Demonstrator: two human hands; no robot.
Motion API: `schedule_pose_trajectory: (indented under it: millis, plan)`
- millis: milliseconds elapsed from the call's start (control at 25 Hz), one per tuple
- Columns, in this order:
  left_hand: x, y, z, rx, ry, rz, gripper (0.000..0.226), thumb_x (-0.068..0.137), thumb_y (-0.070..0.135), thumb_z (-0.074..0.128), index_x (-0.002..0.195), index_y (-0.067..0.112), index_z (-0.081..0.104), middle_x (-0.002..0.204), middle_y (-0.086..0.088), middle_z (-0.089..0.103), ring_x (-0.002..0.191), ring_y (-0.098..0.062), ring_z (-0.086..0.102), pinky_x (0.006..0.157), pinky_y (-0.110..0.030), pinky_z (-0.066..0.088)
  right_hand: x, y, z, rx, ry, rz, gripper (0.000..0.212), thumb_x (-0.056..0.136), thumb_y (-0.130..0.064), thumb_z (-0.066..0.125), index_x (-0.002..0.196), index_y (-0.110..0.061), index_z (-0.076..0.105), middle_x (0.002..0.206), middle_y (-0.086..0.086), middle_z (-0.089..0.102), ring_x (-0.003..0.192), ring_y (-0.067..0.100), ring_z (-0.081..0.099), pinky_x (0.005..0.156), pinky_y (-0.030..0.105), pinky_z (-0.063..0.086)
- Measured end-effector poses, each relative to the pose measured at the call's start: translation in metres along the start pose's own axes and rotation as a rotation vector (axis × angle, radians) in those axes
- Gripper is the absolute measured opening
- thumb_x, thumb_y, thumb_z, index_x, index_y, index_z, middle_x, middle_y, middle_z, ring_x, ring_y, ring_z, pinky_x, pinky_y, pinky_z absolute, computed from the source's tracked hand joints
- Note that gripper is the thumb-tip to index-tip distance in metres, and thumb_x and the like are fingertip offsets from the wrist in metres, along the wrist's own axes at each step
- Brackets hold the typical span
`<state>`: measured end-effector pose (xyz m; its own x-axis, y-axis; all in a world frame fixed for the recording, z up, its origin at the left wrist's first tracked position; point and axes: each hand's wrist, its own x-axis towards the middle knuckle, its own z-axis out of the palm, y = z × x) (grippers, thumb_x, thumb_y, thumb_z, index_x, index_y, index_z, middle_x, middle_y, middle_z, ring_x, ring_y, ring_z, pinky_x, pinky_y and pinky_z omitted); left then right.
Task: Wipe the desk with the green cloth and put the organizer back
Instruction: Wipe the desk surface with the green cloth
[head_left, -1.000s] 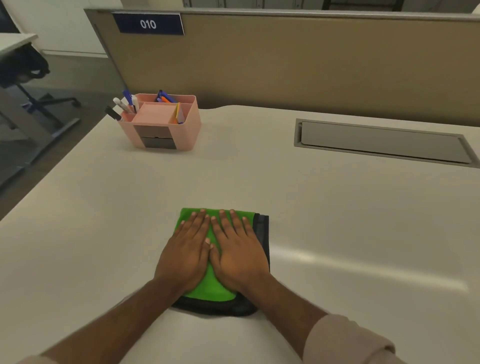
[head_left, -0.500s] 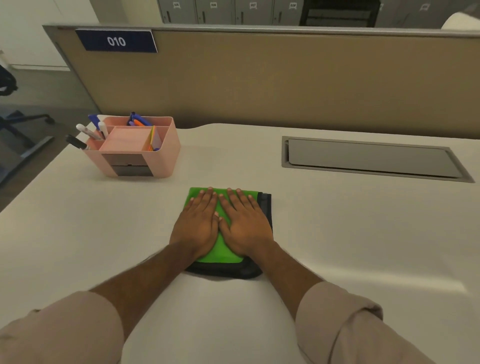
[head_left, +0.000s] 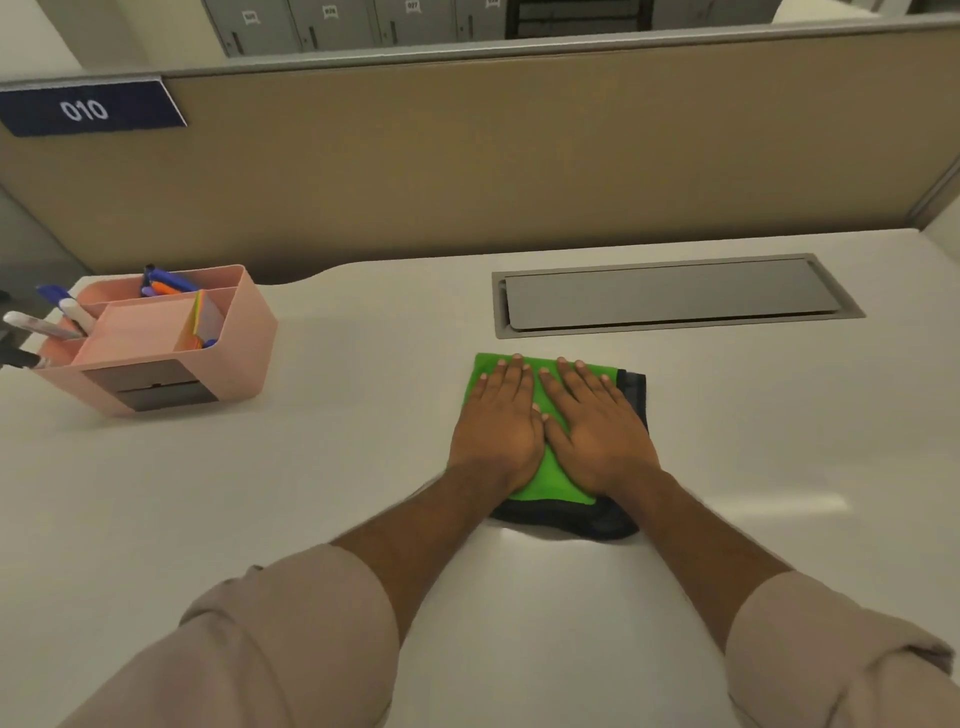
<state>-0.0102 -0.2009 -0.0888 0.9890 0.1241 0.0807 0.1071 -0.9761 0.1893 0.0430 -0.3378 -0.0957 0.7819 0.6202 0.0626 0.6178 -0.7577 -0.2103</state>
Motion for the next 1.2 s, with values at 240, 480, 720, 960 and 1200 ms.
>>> schedule_pose_trajectory:
  millis: [240,480,720,960,1200]
  plan:
    - [0.005,0.073,0.02,-0.025,0.025,-0.018,0.061,0.095,0.033,0.016,0.15,0.005,0.019,0.16,-0.013,0.016,0.148,-0.026,0.012,0.12,-0.04,0.004,-0.028,0.071,-0.026,-0.015,-0.048,-0.064,0.063,0.094,-0.054,0.011,0.153,-0.031,0.01,0.162,-0.004,0.005,0.148,0.011,-0.001,0.118,0.031,-0.003]
    - [0.018,0.114,0.029,-0.041,0.032,-0.038,0.059,0.097,0.031,0.024,0.149,0.003,0.023,0.158,-0.014,0.021,0.147,-0.027,0.015,0.12,-0.041,0.007,-0.037,0.113,-0.037,-0.022,-0.067,-0.085,0.065,0.093,-0.055,0.009,0.153,-0.031,0.01,0.162,-0.004,0.006,0.148,0.011,-0.001,0.119,0.032,-0.002]
    - [-0.013,0.119,0.018,-0.075,-0.013,-0.044,0.066,0.092,0.036,0.006,0.151,0.006,0.015,0.161,-0.011,0.013,0.148,-0.024,0.007,0.121,-0.041,0.004,-0.063,0.1,-0.037,-0.035,-0.066,-0.089,0.066,0.093,-0.054,0.007,0.153,-0.027,0.009,0.162,-0.003,0.005,0.145,0.007,-0.005,0.12,0.034,-0.002]
    - [-0.078,0.113,0.019,-0.073,0.02,-0.046,0.059,0.095,0.031,0.024,0.148,0.004,0.028,0.157,-0.013,0.027,0.146,-0.025,0.021,0.117,-0.047,0.018,-0.116,0.059,-0.035,-0.006,-0.066,-0.093,0.066,0.093,-0.057,0.0,0.153,-0.029,0.008,0.16,-0.007,0.001,0.146,0.008,-0.009,0.118,0.033,-0.004]
    - [-0.137,0.071,0.011,-0.056,0.067,-0.062,0.054,0.093,0.029,0.035,0.142,0.006,0.042,0.15,-0.011,0.04,0.14,-0.023,0.035,0.114,-0.041,0.023,-0.137,-0.001,-0.023,0.016,-0.036,-0.146,0.061,0.097,-0.054,0.014,0.152,-0.029,0.017,0.159,-0.007,0.008,0.147,0.011,-0.001,0.117,0.035,0.0]
